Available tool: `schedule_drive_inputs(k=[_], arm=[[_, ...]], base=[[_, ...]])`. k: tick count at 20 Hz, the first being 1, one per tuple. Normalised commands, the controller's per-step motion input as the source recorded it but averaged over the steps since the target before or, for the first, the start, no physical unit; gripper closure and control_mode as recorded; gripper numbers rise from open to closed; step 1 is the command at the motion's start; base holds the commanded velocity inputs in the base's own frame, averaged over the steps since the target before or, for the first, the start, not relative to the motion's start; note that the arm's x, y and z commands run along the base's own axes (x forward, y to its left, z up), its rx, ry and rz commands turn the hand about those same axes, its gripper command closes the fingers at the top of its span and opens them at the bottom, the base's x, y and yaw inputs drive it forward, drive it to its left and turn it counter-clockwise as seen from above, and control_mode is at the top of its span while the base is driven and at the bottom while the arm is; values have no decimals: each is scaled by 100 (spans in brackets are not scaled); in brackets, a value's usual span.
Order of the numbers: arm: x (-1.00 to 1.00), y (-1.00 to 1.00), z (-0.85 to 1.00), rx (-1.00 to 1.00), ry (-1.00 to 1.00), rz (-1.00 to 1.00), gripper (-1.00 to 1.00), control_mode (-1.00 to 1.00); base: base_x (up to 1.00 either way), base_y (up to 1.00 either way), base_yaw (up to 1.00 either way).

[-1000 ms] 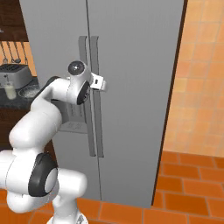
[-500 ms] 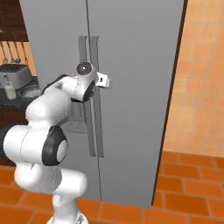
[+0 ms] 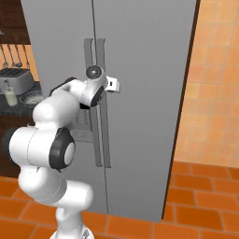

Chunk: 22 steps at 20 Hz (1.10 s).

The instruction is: Grab a lemon wedge from the fridge and one ice cube from the ice bowl, and put them in the glass of lemonade.

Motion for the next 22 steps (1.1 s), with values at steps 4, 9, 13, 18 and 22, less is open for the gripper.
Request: schedule_drive_inputs(k=[4, 9, 13, 18, 22], arm=[[0, -41, 0, 0, -16, -1, -100, -100], [25, -19, -1, 0, -9, -2, -100, -100], [81, 17, -17, 0, 0, -1, -100, -100], [18, 3, -5, 0, 1, 0, 100, -100], [1, 0, 0, 0, 3, 0, 100, -100]], base=[[0, 0, 0], [0, 0, 0], [0, 0, 0], [0, 0, 0], [0, 0, 0]])
